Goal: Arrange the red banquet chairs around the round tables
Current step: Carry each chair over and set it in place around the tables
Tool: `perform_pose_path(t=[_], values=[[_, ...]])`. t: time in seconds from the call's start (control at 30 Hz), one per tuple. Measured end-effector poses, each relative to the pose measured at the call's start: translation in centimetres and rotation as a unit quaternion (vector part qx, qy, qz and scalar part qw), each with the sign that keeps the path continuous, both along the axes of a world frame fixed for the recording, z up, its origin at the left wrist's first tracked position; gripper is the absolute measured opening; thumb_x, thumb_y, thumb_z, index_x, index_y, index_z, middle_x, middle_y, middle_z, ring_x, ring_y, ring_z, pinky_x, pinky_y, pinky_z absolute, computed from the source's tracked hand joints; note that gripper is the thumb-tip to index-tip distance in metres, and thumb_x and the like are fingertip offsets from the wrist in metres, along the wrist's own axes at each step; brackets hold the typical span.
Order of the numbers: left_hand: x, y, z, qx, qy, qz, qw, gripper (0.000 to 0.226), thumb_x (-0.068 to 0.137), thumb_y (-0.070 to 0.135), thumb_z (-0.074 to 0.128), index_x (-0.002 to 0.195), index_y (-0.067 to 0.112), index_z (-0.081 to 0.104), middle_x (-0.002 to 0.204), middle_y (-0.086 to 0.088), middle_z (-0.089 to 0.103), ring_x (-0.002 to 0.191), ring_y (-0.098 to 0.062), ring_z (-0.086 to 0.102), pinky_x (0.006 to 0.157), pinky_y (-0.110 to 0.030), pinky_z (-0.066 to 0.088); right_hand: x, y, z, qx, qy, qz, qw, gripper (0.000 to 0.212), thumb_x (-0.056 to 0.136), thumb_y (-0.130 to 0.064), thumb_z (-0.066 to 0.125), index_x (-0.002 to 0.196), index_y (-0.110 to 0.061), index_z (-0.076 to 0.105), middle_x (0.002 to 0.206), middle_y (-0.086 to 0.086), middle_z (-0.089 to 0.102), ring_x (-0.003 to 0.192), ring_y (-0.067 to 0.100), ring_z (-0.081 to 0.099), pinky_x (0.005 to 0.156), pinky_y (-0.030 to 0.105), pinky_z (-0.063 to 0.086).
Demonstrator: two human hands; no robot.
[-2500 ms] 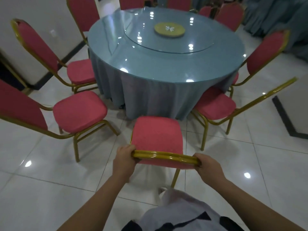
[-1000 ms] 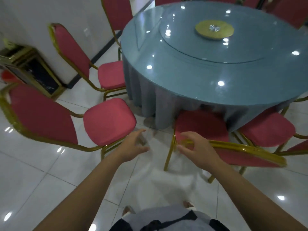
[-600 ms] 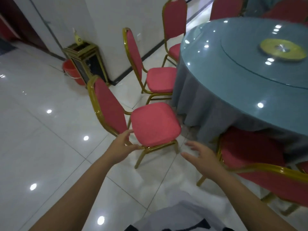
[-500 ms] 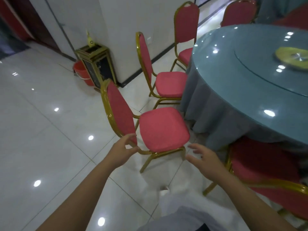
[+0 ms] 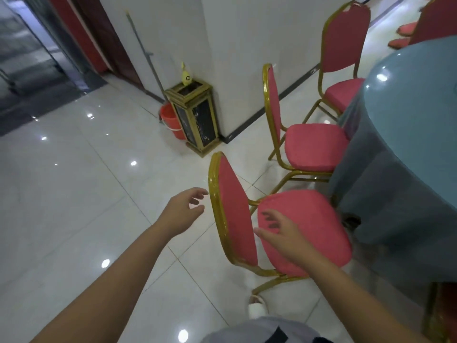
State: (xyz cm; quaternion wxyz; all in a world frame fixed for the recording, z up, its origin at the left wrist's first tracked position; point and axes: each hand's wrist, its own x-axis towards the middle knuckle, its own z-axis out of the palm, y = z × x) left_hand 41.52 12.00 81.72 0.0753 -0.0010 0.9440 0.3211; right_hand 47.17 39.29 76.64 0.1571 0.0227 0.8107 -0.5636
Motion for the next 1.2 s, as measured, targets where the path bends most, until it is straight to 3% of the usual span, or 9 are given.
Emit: perform_pose_path(t=[0.13, 0.23, 0.4, 0.53, 0.7, 0.83, 0.97, 1.07, 1.2], values=[[-6.0, -1.2, -1.7, -0.096, -0.039, -0.06, 0.993, 0.081, 0.084, 0.022, 0.075, 0.144, 0.047, 0.028, 0.153, 0.003, 0.032, 0.132, -0.019, 0.043, 0.078, -0.012, 0.04, -4.2, -5.4, 0.0, 0.039, -0.049, 0.06, 0.996, 0.1, 0.071, -0.063, 0.075, 0.152, -0.032, 0.024, 0.152, -0.004, 0.037, 0.134, 0.02, 0.043, 0.099, 0.039, 0.047], [-9.5, -1.2, -3.0, -0.124, -0.045, -0.117, 0.984, 0.095, 0.079, 0.022, 0.08, 0.146, 0.051, 0.018, 0.159, 0.003, 0.019, 0.14, -0.025, 0.031, 0.085, -0.022, 0.04, -5.8, -8.9, -0.4, 0.12, -0.055, 0.081, 0.988, 0.106, 0.068, -0.068, 0.073, 0.151, -0.032, 0.018, 0.151, -0.003, 0.037, 0.133, 0.026, 0.045, 0.102, 0.046, 0.048], [-16.3, -0.6, -4.0, -0.201, -0.044, -0.241, 0.948, 0.101, 0.077, 0.029, 0.082, 0.151, 0.044, 0.016, 0.16, -0.001, 0.013, 0.144, -0.029, 0.02, 0.111, -0.044, 0.038, -6.3, -11.4, -2.6, 0.242, -0.048, 0.077, 0.966, 0.104, 0.071, -0.062, 0.067, 0.152, -0.03, 0.009, 0.149, -0.002, 0.033, 0.126, 0.026, 0.045, 0.1, 0.047, 0.047], [-21.4, 0.3, -5.1, -0.184, -0.02, -0.349, 0.919, 0.068, 0.08, 0.027, 0.079, 0.136, 0.038, 0.042, 0.152, -0.006, 0.027, 0.142, -0.032, 0.025, 0.11, -0.049, 0.039, -6.9, -12.6, -3.2, 0.229, -0.107, 0.056, 0.966, 0.107, 0.071, -0.052, 0.073, 0.153, -0.033, 0.008, 0.149, -0.001, 0.033, 0.124, 0.025, 0.046, 0.097, 0.041, 0.048], [-25.7, -0.1, -5.8, -0.242, 0.033, -0.504, 0.828, 0.066, 0.074, 0.039, 0.082, 0.133, 0.039, 0.052, 0.144, 0.002, 0.046, 0.138, -0.026, 0.031, 0.112, -0.048, 0.032, -6.2, -14.8, -2.3, 0.114, -0.153, -0.116, 0.975, 0.085, 0.073, -0.024, 0.066, 0.147, -0.042, 0.028, 0.116, -0.011, 0.048, 0.099, 0.013, 0.051, 0.075, 0.024, 0.046], [-27.1, 0.3, -6.8, -0.125, 0.039, -0.563, 0.816, 0.044, 0.069, 0.027, 0.086, 0.11, 0.03, 0.07, 0.122, 0.005, 0.063, 0.124, -0.025, 0.045, 0.104, -0.039, 0.039, -4.0, -17.1, -2.2, 0.119, -0.118, -0.264, 0.95, 0.068, 0.074, -0.024, 0.055, 0.137, -0.048, 0.045, 0.095, -0.027, 0.052, 0.086, 0.005, 0.054, 0.063, 0.018, 0.039], [-25.8, 3.3, -6.8, -0.06, 0.044, -0.573, 0.816, 0.028, 0.067, 0.026, 0.088, 0.09, 0.029, 0.072, 0.091, 0.013, 0.064, 0.104, -0.023, 0.055, 0.094, -0.036, 0.045, -2.0, -16.2, -1.6, 0.145, -0.123, -0.417, 0.889, 0.046, 0.079, -0.019, 0.06, 0.117, -0.045, 0.065, 0.08, -0.025, 0.056, 0.078, 0.004, 0.056, 0.061, 0.019, 0.039], [-23.5, 6.4, -6.7, -0.042, -0.003, -0.567, 0.822, 0.023, 0.072, 0.022, 0.084, 0.091, 0.028, 0.072, 0.089, 0.008, 0.064, 0.103, -0.027, 0.056, 0.092, -0.044, 0.049, -0.2, -13.9, -1.3, 0.191, -0.111, -0.512, 0.83, 0.033, 0.081, -0.022, 0.065, 0.104, -0.044, 0.069, 0.085, -0.023, 0.061, 0.081, 0.003, 0.057, 0.066, 0.018, 0.04], [-20.0, 10.1, -7.4, -0.026, 0.006, -0.555, 0.831, 0.012, 0.083, 0.019, 0.071, 0.081, 0.03, 0.07, 0.08, 0.008, 0.061, 0.099, -0.026, 0.054, 0.081, -0.043, 0.052, 2.4, -10.5, -1.5, 0.226, -0.13, -0.567, 0.782, 0.016, 0.08, -0.02, 0.062, 0.083, -0.035, 0.061, 0.083, -0.011, 0.058, 0.083, 0.011, 0.054, 0.073, 0.033, 0.047]])
